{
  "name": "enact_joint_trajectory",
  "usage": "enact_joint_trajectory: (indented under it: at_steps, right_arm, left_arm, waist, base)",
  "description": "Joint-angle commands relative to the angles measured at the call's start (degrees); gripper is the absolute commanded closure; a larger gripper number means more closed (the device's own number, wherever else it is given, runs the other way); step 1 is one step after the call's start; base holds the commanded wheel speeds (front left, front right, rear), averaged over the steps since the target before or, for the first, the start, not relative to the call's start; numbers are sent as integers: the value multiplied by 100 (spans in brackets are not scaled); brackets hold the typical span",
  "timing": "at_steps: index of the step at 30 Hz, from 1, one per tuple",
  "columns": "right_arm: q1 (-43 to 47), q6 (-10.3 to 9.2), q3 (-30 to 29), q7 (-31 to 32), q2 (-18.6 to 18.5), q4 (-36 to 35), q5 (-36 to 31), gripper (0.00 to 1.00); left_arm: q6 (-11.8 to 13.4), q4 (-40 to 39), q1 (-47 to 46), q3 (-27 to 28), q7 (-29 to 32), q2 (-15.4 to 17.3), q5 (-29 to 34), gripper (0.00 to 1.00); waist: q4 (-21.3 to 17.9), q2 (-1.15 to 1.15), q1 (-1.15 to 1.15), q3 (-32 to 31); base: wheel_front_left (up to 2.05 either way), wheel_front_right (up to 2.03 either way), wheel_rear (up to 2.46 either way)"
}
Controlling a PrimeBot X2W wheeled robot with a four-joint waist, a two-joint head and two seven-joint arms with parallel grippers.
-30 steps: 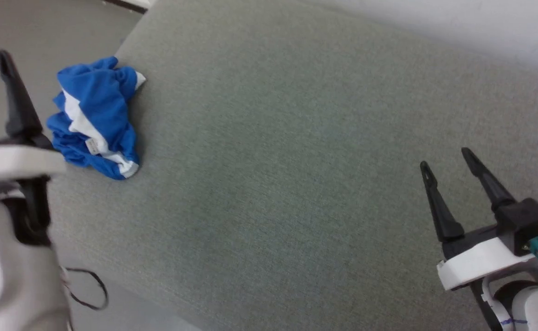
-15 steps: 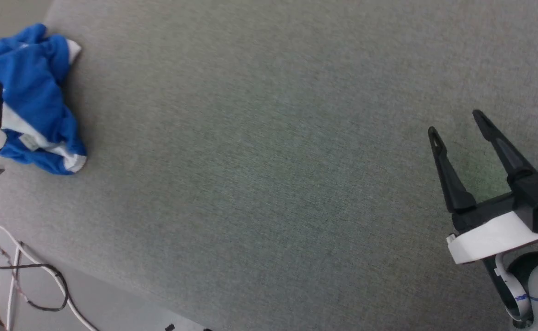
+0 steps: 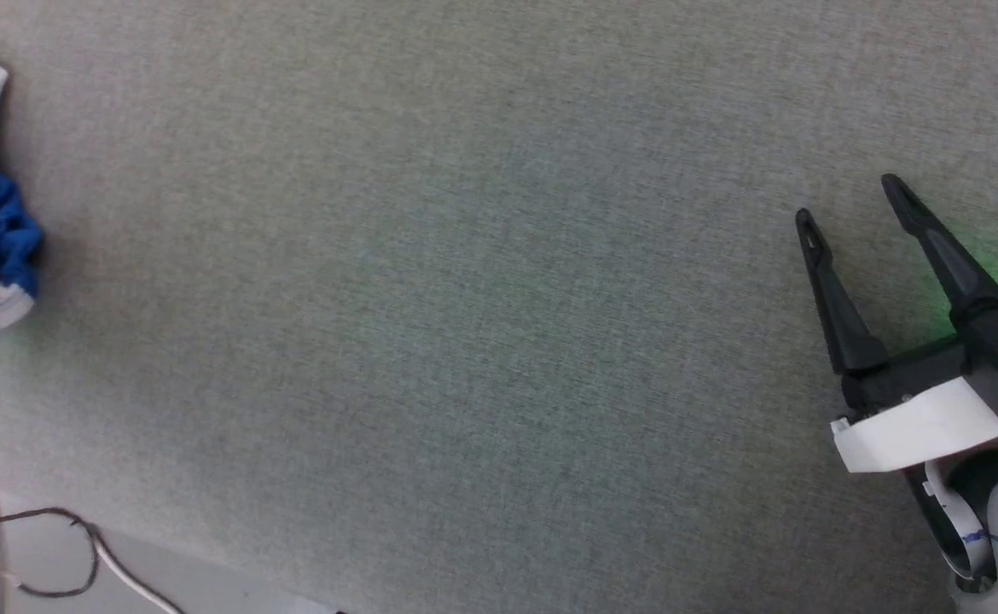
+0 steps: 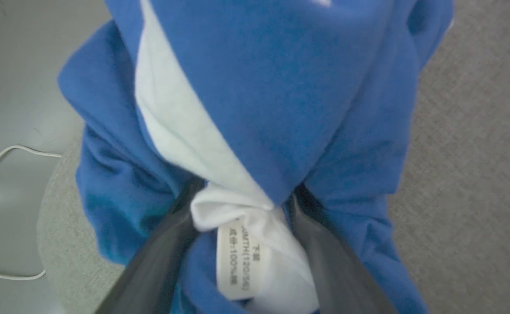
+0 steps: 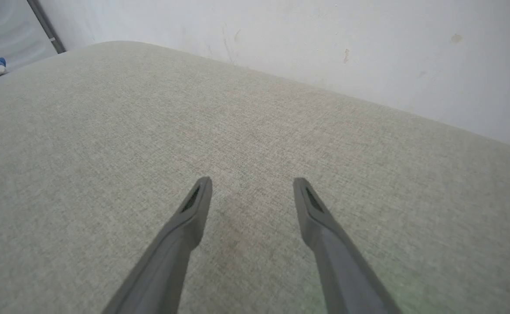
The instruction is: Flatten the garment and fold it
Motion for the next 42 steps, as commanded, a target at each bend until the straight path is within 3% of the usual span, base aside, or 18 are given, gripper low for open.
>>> enact_joint_trajectory:
  at_steps: [1, 2, 9, 19, 23, 29, 36, 37, 42]
  right_arm:
    - [-67, -5, 8, -38, 3, 58, 45, 0]
    - [-80, -5, 22, -69, 19, 91, 58, 0]
    - [-17, -5, 48, -335, 256, 449, 109, 0]
    - [313, -5, -43, -716, 730, 953, 151, 0]
    - [482, -5, -114, -839, 879, 1112, 162, 0]
    - [796, -5, -270, -954, 1030, 1261, 161, 0]
    - [1123, -5, -388, -944, 1098, 1268, 151, 0]
    - [1123, -5, -388, -944, 1098, 1268, 151, 0]
    - [1209, -5, -430, -926, 1107, 1200, 220, 0]
  left_arm:
    - [-43, 161, 6, -113, 108, -134, 21, 55]
    - [-44, 226, 9, -139, 145, -110, 12, 100]
    - [-44, 384, -39, -367, -351, 288, 235, 100]
    - [-35, -124, -702, -1068, -2659, 828, 1070, 100]
    - [46, -294, -1056, -1318, -3662, 765, 1381, 100]
    - [122, -1025, -1288, -1477, -4122, 357, 1549, 100]
    - [360, -2986, -402, -1634, -4133, -676, 1563, 100]
    - [360, -2986, -402, -1634, -4133, -676, 1563, 100]
    - [351, -3985, 445, -2113, -3923, -1368, 1436, 100]
  waist:
    - [-88, 0, 1, -30]
    - [-116, 0, 1, -83]
    - [-241, 0, 1, -737]
    - [-192, 0, 1, -1887]
    - [-232, 0, 1, -2327]
    - [-427, 0, 1, -2886]
    - [-895, 0, 1, -3261]
    - [-895, 0, 1, -3261]
    - [-1417, 0, 1, -3274]
  base:
    - [0, 0, 0]
    - [0, 0, 0]
    - [0, 0, 0]
    - [0, 0, 0]
    - [0, 0, 0]
    - [0, 0, 0]
    - [0, 0, 0]
    - [0, 0, 0]
    - [0, 0, 0]
